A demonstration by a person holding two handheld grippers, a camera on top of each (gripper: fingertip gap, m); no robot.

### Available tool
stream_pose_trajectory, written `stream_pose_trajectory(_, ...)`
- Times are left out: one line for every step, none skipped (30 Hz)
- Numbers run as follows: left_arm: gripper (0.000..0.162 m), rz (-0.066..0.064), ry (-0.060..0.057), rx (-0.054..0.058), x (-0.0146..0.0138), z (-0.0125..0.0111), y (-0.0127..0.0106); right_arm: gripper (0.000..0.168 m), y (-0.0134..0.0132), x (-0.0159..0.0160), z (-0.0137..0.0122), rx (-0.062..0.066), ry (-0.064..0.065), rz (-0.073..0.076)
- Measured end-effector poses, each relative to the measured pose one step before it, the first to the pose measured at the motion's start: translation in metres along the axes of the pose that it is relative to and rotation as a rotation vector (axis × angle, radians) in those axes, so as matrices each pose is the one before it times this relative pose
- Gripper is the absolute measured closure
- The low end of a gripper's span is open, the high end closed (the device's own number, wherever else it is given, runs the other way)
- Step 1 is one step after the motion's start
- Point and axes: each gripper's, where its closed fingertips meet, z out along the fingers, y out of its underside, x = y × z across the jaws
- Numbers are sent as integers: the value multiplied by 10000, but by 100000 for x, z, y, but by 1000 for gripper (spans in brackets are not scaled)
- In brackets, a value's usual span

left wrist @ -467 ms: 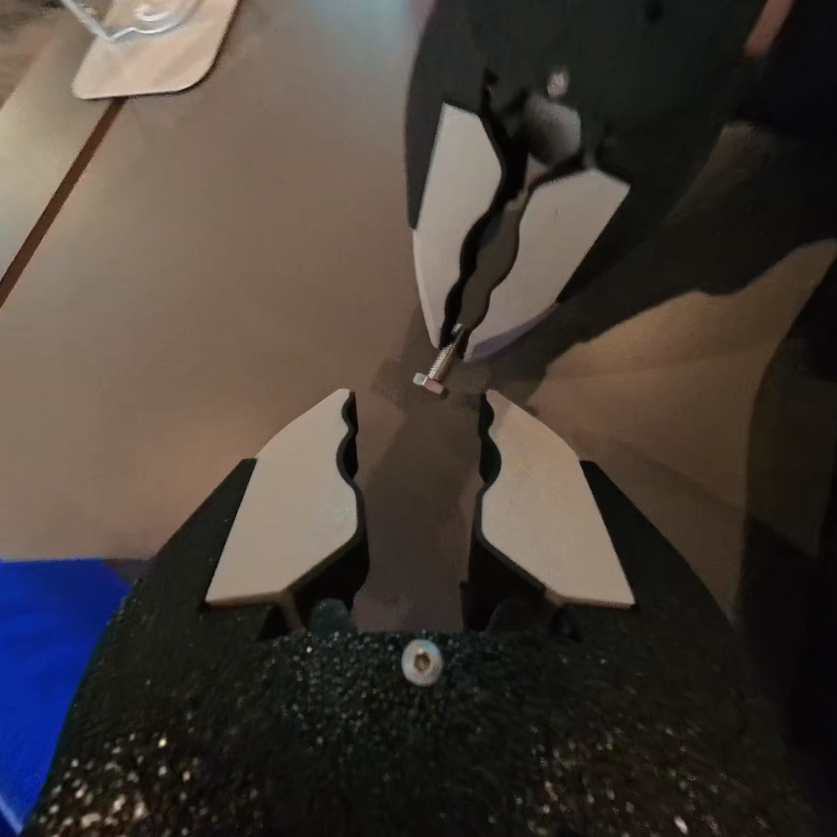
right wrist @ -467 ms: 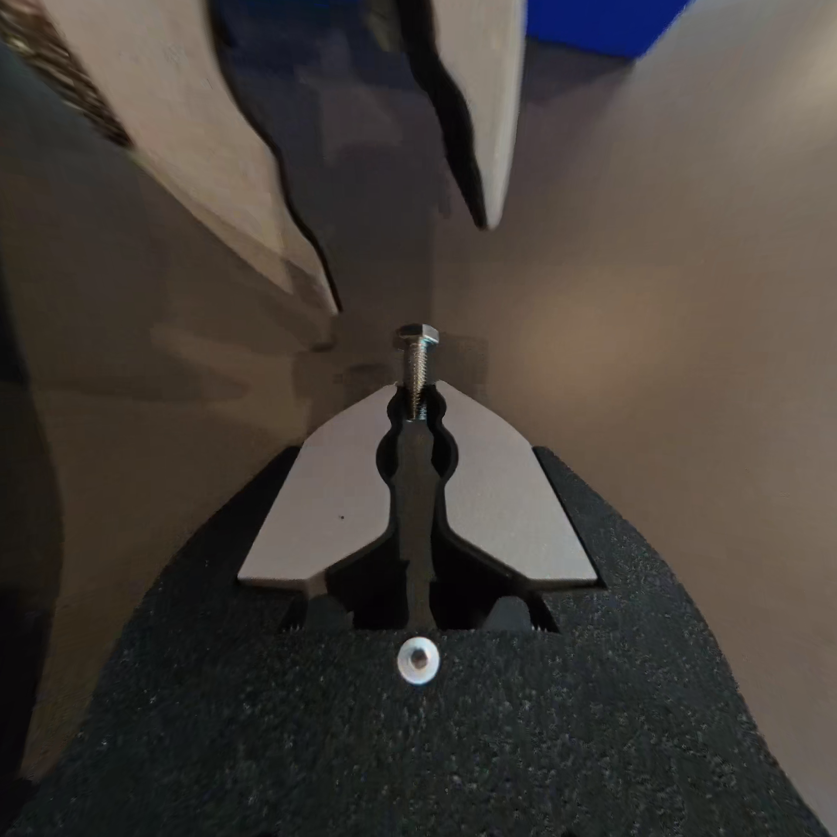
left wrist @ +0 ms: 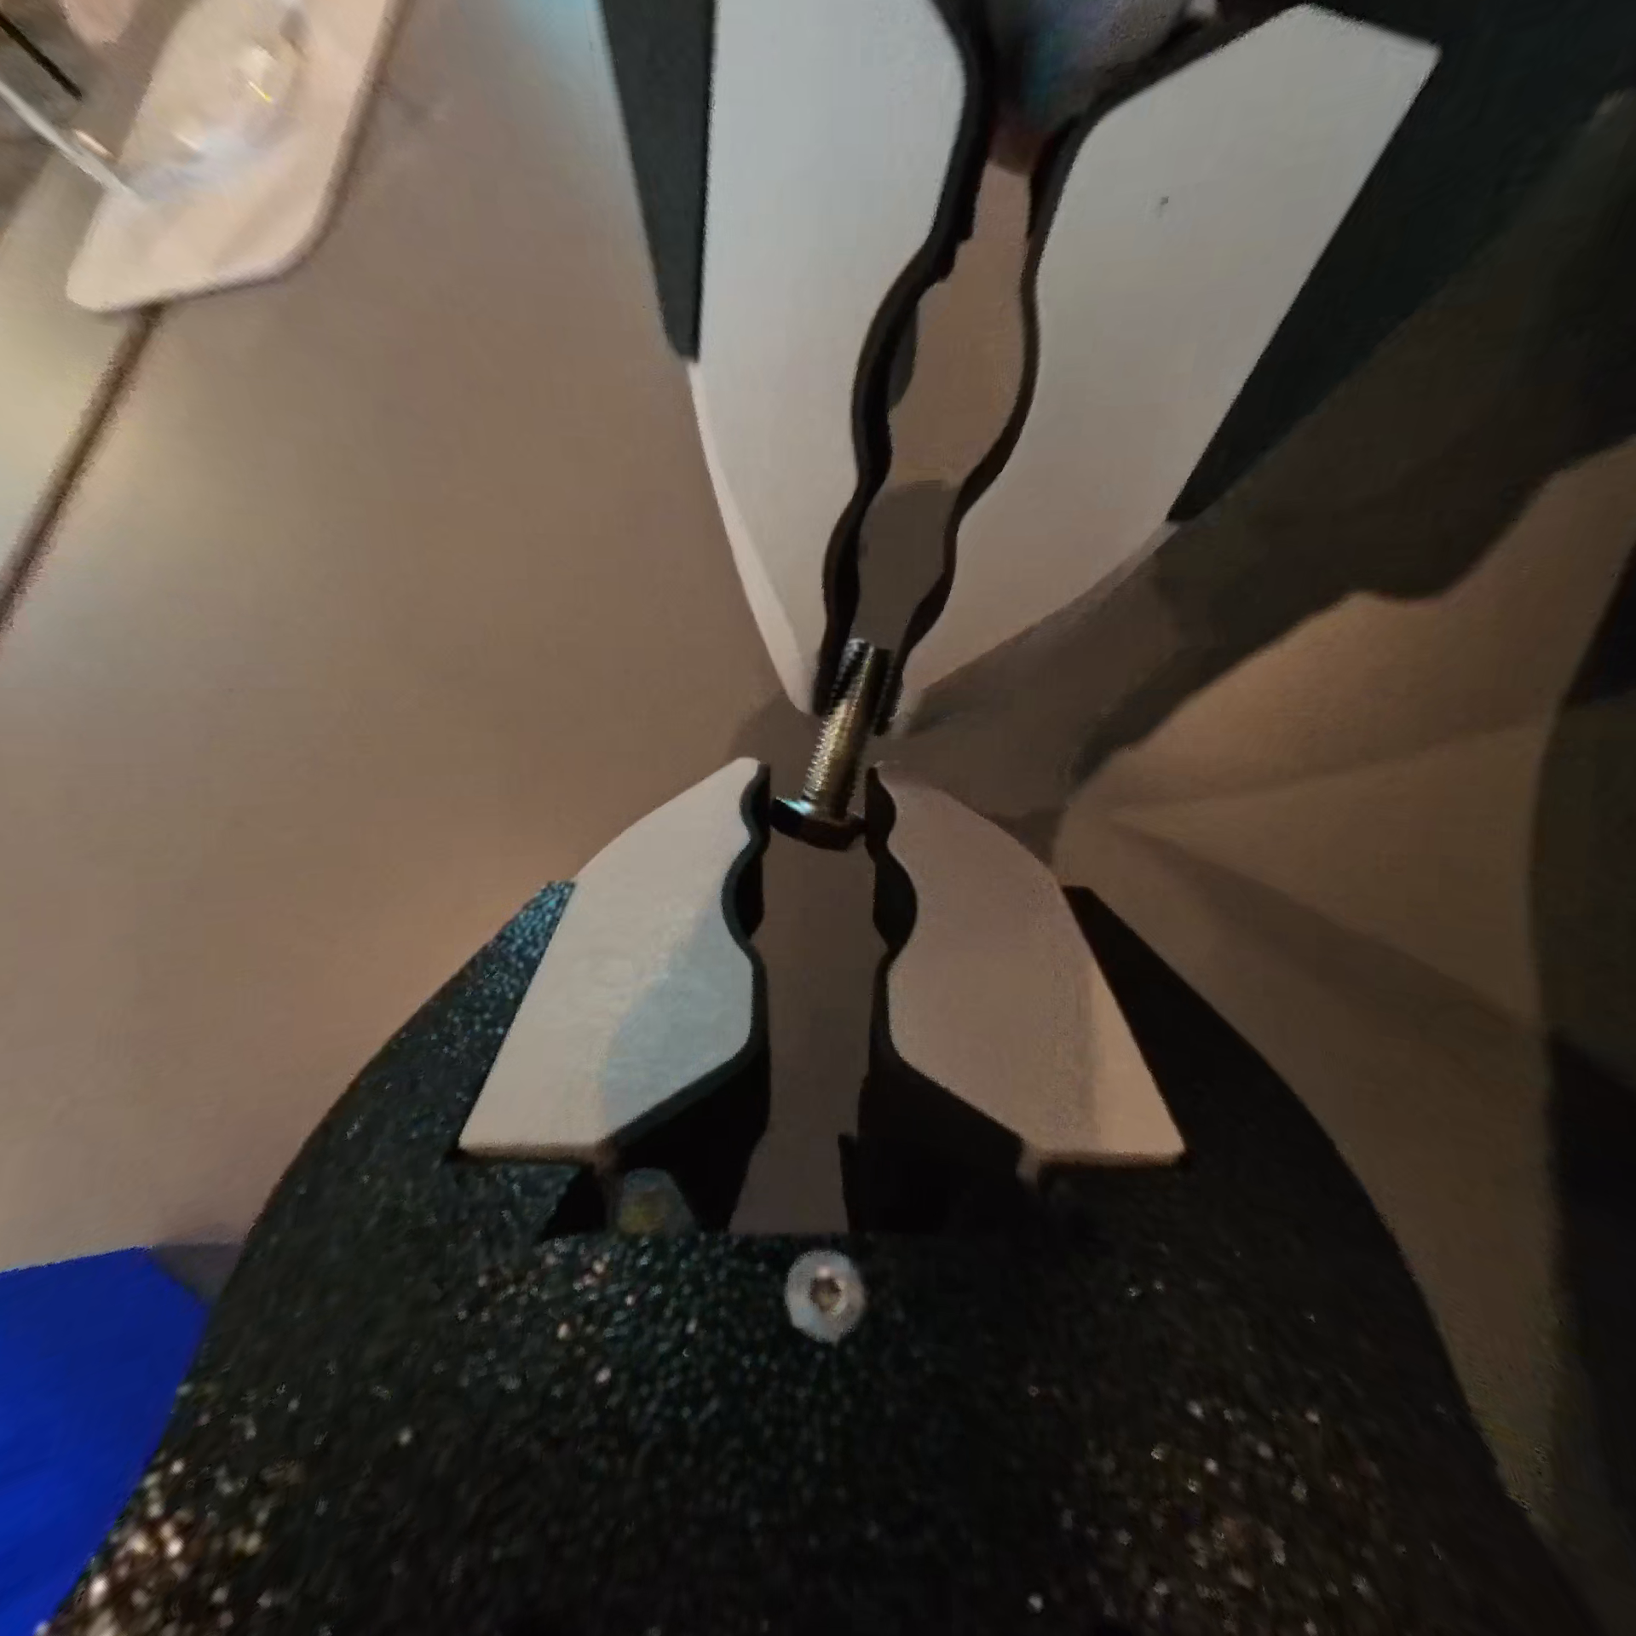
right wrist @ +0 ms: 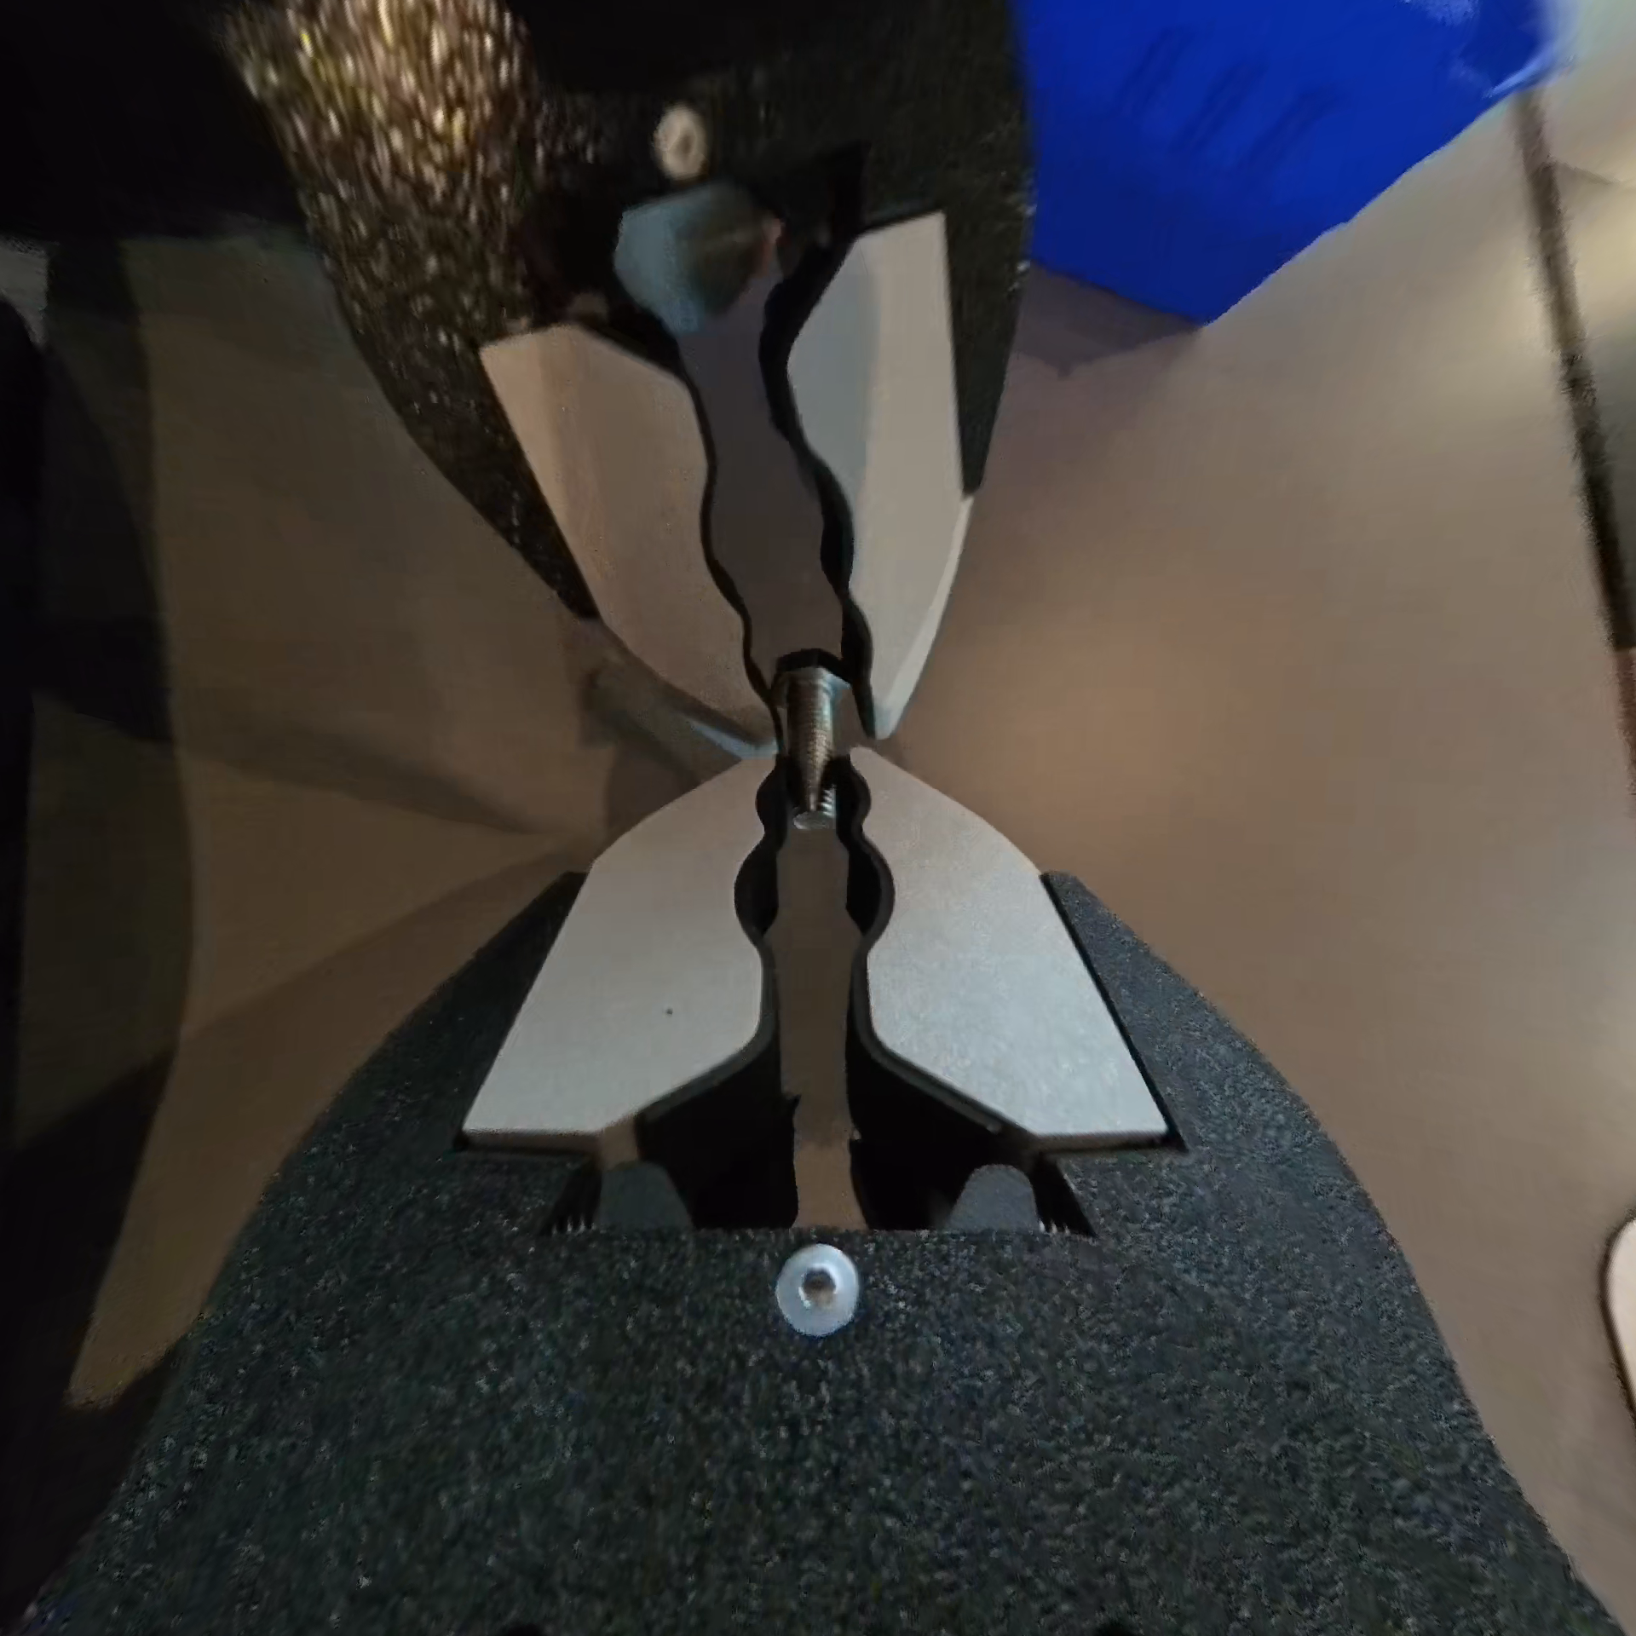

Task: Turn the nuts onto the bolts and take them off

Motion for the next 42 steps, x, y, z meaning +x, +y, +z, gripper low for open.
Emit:
stream_pose_trajectory(143,32,-191,521,-362,-219,-482,152,-650,681,-398,589,431,230)
stream_pose_trajectory(143,-72,-2,709,-108,-296,-740,145,-700,527,-479,672,222,302)
stream_pose_trajectory(143,-210,64,946,-7,-370,-1081,144,-839,319,-565,801,11,344)
stream_pose_trajectory(143,-286,146,1101,106,-457,-1316,145,-1053,62,-602,962,-139,286)
stream_pose_trajectory(143,-267,150,1074,114,-482,-1307,147,-1071,-138,-608,968,-218,206)
stream_pose_trajectory(143,-231,82,800,31,-415,-978,148,-864,-302,-504,761,-282,126)
stream_pose_trajectory(143,-120,102,493,66,-320,-593,148,-559,-180,-377,494,-166,106)
stream_pose_trajectory(143,23,80,325,91,-234,-405,147,-342,-169,-259,315,-129,29)
stream_pose_trajectory(143,92,34,245,82,-156,-335,146,-250,-131,-186,248,-68,-14)
stream_pose_trajectory(143,94,48,219,143,-88,-336,145,-275,-132,-116,239,-49,-41)
stream_pose_trajectory(143,55,81,181,194,-14,-297,146,-321,-205,-56,254,-77,-56)
stream_pose_trajectory(143,16,98,119,199,35,-196,148,-284,-154,-16,210,-35,-41)
stream_pose_trajectory(143,-1,64,57,150,62,-76,149,-213,-134,53,145,-26,-40)
stream_pose_trajectory(143,12,39,44,110,64,-40,152,-98,-137,76,64,-43,-32)
stream_pose_trajectory(143,-10,65,49,134,49,-41,157,-13,-75,83,21,-13,-36)
stream_pose_trajectory(143,-70,49,36,70,10,-19,158,-64,-8,27,54,32,-46)
stream_pose_trajectory(143,-98,109,19,119,-31,-30,158,7,-72,-38,-9,-47,-57)
stream_pose_trajectory(143,-67,93,-84,102,-21,57,158,129,-45,-73,-116,-66,-48)
stream_pose_trajectory(142,22,47,-318,51,-6,317,158,273,-55,-83,-205,-91,-90)
stream_pose_trajectory(139,146,3,-521,7,16,576,158,293,49,-116,-217,31,-201)
stream_pose_trajectory(131,205,-90,-527,-50,27,590,158,329,79,-150,-250,77,-294)
stream_pose_trajectory(127,236,-76,-417,25,31,454,158,346,-18,-132,-279,-4,-224)
stream_pose_trajectory(126,192,10,-261,146,48,232,158,240,-153,-116,-209,-110,-132)
stream_pose_trajectory(126,123,76,-167,218,68,97,158,156,-198,-86,-143,-146,-95)
stream_pose_trajectory(127,72,101,-139,236,97,85,158,120,-121,-84,-121,-91,-102)
stream_pose_trajectory(128,37,120,-144,219,117,119,158,96,-126,-53,-99,-76,-122)
stream_pose_trajectory(129,40,55,-139,134,121,151,158,34,-150,-21,-79,-92,-97)
stream_pose_trajectory(130,55,36,-91,115,102,110,158,4,-201,5,-47,-128,-75)
stream_pose_trajectory(132,33,71,-2,153,87,-18,158,-28,-198,16,-26,-121,-44)
stream_pose_trajectory(133,3,77,65,145,65,-93,158,-14,-152,51,-17,-95,-5)
stream_pose_trajectory(135,2,67,115,122,28,-164,158,33,-56,60,-24,-41,48)
stream_pose_trajectory(136,28,79,120,126,5,-152,158,16,-111,59,13,-77,50)
stream_pose_trajectory(138,47,45,91,91,-12,-89,158,-26,-121,40,65,-83,70)
stream_pose_trajectory(141,53,9,50,30,-29,-17,158,-92,-125,7,112,-79,96)
stream_pose_trajectory(143,39,16,55,28,-39,-36,158,-100,-93,-12,110,-63,112)
stream_pose_trajectory(144,-8,13,48,22,-30,-43,158,-48,-46,-22,93,-29,105)
stream_pose_trajectory(144,-22,17,39,7,-10,-53,158,-45,-7,-41,90,3,74)
stream_pose_trajectory(144,-1,-2,29,4,0,-44,158,-35,0,-48,80,8,73)
stream_pose_trajectory(142,-2,-21,2,-31,10,-4,158,-50,56,-69,86,32,79)
stream_pose_trajectory(139,-19,-18,-19,-26,36,36,158,-82,53,-91,104,20,78)
stream_pose_trajectory(136,-38,-8,-23,-26,44,45,158,-98,25,-98,107,3,78)
stream_pose_trajectory(134,-41,10,-10,-7,39,23,158,-90,36,-81,91,8,64)
